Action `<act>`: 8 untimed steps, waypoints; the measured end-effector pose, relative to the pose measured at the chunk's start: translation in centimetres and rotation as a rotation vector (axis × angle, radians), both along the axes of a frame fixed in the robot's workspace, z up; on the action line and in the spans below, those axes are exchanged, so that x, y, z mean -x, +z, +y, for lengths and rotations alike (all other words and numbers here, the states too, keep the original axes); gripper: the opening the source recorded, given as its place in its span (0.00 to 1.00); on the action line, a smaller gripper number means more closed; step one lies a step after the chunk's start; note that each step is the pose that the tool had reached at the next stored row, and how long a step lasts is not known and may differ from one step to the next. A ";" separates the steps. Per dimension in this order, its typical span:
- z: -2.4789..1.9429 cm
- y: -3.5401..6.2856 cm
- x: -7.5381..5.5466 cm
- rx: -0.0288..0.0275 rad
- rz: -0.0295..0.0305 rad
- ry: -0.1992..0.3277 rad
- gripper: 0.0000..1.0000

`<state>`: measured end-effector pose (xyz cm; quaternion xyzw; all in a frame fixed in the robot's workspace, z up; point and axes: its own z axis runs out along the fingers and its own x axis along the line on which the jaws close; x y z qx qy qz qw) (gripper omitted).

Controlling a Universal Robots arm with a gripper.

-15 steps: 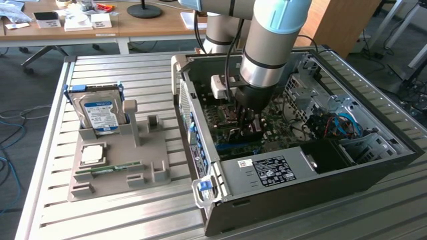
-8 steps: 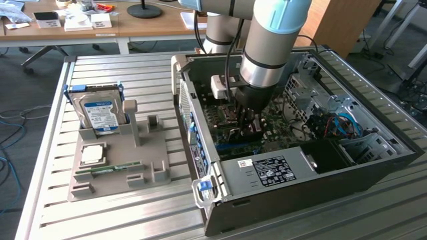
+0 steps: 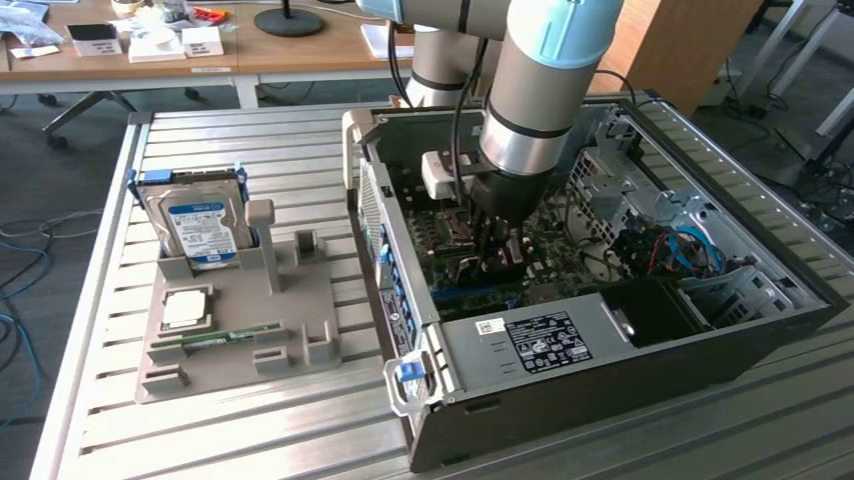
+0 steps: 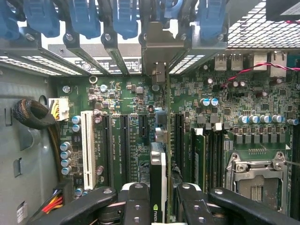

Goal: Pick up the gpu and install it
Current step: 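Insert the gpu into the slot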

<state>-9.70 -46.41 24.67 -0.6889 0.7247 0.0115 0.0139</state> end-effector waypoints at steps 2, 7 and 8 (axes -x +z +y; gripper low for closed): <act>0.00 -0.03 0.0 0.0002 0.0002 0.000 0.27; 0.00 -0.10 0.0 0.0002 0.0002 0.000 0.27; 0.00 -0.11 0.0 0.0001 0.0001 0.000 0.27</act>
